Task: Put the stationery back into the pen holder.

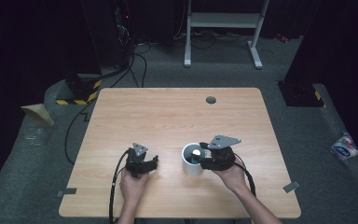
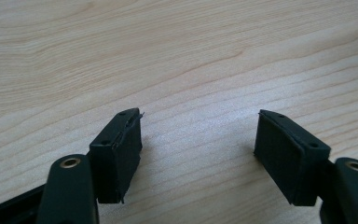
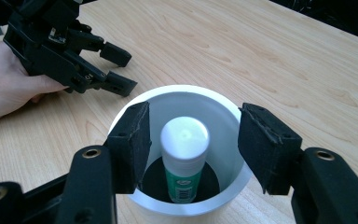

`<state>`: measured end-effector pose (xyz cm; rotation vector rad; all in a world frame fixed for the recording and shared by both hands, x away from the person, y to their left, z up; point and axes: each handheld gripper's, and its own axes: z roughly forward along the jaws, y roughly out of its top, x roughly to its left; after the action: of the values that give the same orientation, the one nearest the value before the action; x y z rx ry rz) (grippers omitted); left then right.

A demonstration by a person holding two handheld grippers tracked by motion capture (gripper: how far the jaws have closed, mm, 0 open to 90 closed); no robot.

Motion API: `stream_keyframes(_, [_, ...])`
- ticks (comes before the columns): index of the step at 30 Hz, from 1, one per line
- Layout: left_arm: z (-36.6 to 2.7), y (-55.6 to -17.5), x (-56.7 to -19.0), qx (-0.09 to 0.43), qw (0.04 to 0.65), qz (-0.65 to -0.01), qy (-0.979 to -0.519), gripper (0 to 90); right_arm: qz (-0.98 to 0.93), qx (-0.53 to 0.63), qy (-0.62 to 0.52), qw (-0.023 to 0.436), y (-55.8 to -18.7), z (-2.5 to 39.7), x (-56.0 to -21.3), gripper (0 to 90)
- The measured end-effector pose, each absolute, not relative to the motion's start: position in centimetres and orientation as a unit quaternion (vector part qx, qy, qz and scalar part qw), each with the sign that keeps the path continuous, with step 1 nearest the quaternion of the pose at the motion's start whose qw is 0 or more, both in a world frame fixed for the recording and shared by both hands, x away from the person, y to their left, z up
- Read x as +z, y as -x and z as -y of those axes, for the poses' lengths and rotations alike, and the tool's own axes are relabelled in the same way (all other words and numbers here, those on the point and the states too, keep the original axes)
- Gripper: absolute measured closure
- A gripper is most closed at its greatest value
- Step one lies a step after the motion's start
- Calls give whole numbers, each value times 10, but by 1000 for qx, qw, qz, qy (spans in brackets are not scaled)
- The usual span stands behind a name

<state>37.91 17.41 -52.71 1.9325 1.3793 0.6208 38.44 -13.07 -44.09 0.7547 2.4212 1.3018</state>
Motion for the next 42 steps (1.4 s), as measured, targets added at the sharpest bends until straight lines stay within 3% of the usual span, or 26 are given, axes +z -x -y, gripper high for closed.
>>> stream_keyframes(22, [-173, -379, -527, 240, 336, -528, -743, 315, -825, 472, -278, 141, -385, 144, -433, 426])
stream_keyframes(42, [-173, -379, -527, 240, 335, -528, -743, 314, -796, 494, -307, 165, -386, 170, -425, 434])
